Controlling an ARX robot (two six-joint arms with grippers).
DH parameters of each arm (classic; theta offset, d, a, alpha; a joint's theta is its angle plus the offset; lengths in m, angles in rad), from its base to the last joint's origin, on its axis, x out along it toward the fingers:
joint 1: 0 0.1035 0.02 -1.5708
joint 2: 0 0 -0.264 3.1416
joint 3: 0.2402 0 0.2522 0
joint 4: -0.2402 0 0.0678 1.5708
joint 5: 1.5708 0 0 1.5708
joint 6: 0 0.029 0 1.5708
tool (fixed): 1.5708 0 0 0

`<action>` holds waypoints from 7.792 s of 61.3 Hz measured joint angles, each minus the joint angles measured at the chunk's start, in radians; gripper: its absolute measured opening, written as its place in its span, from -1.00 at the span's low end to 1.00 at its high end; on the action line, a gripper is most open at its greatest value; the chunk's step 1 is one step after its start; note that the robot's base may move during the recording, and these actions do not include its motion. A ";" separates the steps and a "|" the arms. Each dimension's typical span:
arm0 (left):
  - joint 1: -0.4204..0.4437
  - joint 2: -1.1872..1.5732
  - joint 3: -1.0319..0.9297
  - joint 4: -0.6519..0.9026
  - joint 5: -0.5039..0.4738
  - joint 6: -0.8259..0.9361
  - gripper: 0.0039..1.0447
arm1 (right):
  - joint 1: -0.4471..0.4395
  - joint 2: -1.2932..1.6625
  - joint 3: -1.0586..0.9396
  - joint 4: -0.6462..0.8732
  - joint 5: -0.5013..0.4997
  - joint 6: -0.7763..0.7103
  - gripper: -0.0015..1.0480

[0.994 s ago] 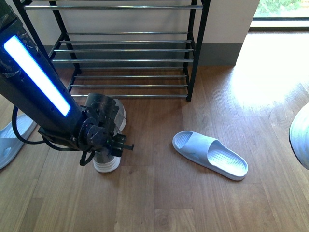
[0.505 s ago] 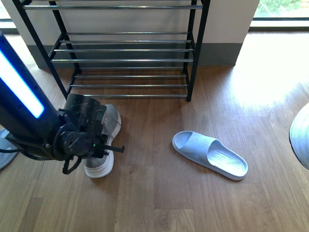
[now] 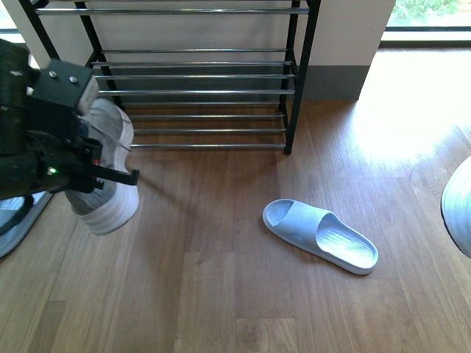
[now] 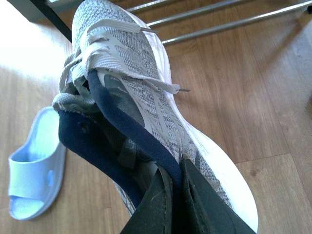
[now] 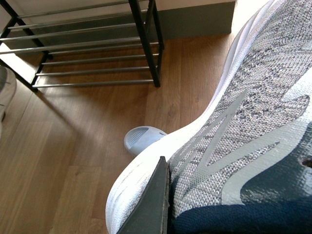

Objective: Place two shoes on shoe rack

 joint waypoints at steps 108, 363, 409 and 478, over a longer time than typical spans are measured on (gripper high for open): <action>-0.081 0.656 0.276 0.119 0.103 -0.043 -0.97 | 0.000 0.000 0.000 0.000 0.000 0.000 -0.97; -0.013 -0.857 -0.383 -0.203 -0.216 0.123 -0.97 | 0.002 0.002 -0.003 0.000 0.000 0.000 -0.97; -0.013 -0.857 -0.384 -0.203 -0.215 0.124 -0.97 | 0.002 0.002 -0.003 0.000 0.001 0.000 -0.97; -0.014 -0.857 -0.384 -0.203 -0.216 0.124 -0.97 | 0.523 0.921 0.916 -0.172 0.174 -0.041 -0.97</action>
